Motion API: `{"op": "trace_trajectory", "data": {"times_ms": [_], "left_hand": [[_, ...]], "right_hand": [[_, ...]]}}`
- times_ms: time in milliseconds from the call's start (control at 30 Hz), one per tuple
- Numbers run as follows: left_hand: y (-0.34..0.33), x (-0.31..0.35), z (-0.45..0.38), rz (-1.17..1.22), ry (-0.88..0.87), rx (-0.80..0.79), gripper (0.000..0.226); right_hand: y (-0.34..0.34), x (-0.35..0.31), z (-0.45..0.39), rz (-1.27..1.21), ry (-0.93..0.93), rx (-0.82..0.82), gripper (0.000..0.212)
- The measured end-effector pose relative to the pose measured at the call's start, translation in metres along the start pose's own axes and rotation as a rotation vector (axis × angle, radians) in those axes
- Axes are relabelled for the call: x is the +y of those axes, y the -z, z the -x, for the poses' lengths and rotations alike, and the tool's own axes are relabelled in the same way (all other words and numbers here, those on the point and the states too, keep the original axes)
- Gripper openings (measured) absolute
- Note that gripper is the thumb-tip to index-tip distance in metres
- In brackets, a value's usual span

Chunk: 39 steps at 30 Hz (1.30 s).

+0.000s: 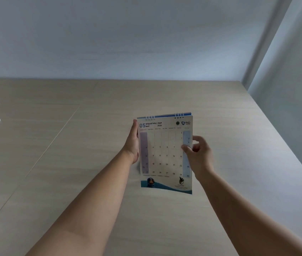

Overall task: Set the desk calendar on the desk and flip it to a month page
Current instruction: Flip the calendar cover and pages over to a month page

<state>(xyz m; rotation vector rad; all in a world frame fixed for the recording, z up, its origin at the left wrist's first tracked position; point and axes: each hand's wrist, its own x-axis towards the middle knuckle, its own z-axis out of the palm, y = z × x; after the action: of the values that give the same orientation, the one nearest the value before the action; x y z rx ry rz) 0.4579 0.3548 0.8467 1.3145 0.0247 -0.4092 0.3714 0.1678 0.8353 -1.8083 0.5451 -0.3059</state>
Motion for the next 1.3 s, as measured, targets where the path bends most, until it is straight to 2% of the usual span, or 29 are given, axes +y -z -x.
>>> {"op": "trace_trajectory", "data": {"times_ms": [133, 233, 333, 400, 467, 533, 600, 633, 733, 767, 833, 967, 1033, 1133, 1233, 1300], "left_hand": [[0.005, 0.002, 0.0, -0.021, 0.003, 0.016, 0.078], [0.009, 0.007, -0.001, -0.103, 0.01, 0.007, 0.066], [0.014, 0.016, -0.001, -0.212, 0.001, 0.116, 0.047], [0.014, 0.021, 0.001, -0.244, -0.078, 0.198, 0.031], [0.015, 0.019, 0.002, -0.253, -0.158, 0.221, 0.033], [0.014, 0.014, 0.008, -0.288, -0.192, 0.218, 0.037], [0.013, 0.008, 0.009, -0.286, -0.202, 0.195, 0.031], [0.011, 0.007, 0.01, -0.28, -0.204, 0.195, 0.027], [0.01, 0.009, 0.012, -0.269, -0.197, 0.201, 0.022], [0.01, 0.01, 0.013, -0.279, -0.198, 0.206, 0.022], [0.01, 0.013, 0.015, -0.31, -0.201, 0.208, 0.024], [0.011, 0.016, 0.017, -0.367, -0.202, 0.199, 0.026], [0.011, 0.016, 0.017, -0.365, -0.2, 0.2, 0.027], [0.01, 0.016, 0.016, -0.344, -0.171, 0.203, 0.033], [0.007, 0.018, 0.011, -0.278, -0.142, 0.272, 0.035], [0.003, 0.022, 0.006, -0.205, -0.103, 0.337, 0.034]], "right_hand": [[0.023, -0.005, -0.002, -0.23, -0.102, -0.117, 0.022], [0.046, -0.024, -0.003, -0.456, -0.098, -0.246, 0.017], [0.066, -0.06, -0.012, -0.516, 0.003, -0.236, 0.019], [0.07, -0.084, -0.021, -0.736, 0.075, -0.381, 0.021], [0.065, -0.105, -0.029, -0.904, 0.083, -0.5, 0.034], [0.049, -0.125, -0.036, -0.779, 0.218, -0.528, 0.058], [0.029, -0.136, -0.046, -0.521, 0.377, -0.517, 0.072], [0.021, -0.138, -0.051, -0.307, 0.467, -0.464, 0.071], [0.005, -0.125, -0.066, 0.626, 0.667, -0.356, 0.049], [0.004, -0.12, -0.067, 0.799, 0.637, -0.385, 0.044], [0.003, -0.109, -0.066, 0.91, 0.52, -0.443, 0.04], [0.003, -0.094, -0.064, 0.838, 0.483, -0.418, 0.039], [0.007, -0.086, -0.066, 0.727, 0.465, -0.363, 0.042], [0.013, -0.069, -0.063, 0.357, 0.259, -0.206, 0.054], [0.016, -0.05, -0.058, -0.065, -0.015, -0.237, 0.042], [0.016, -0.045, -0.058, -0.258, -0.102, -0.241, 0.052]]}}
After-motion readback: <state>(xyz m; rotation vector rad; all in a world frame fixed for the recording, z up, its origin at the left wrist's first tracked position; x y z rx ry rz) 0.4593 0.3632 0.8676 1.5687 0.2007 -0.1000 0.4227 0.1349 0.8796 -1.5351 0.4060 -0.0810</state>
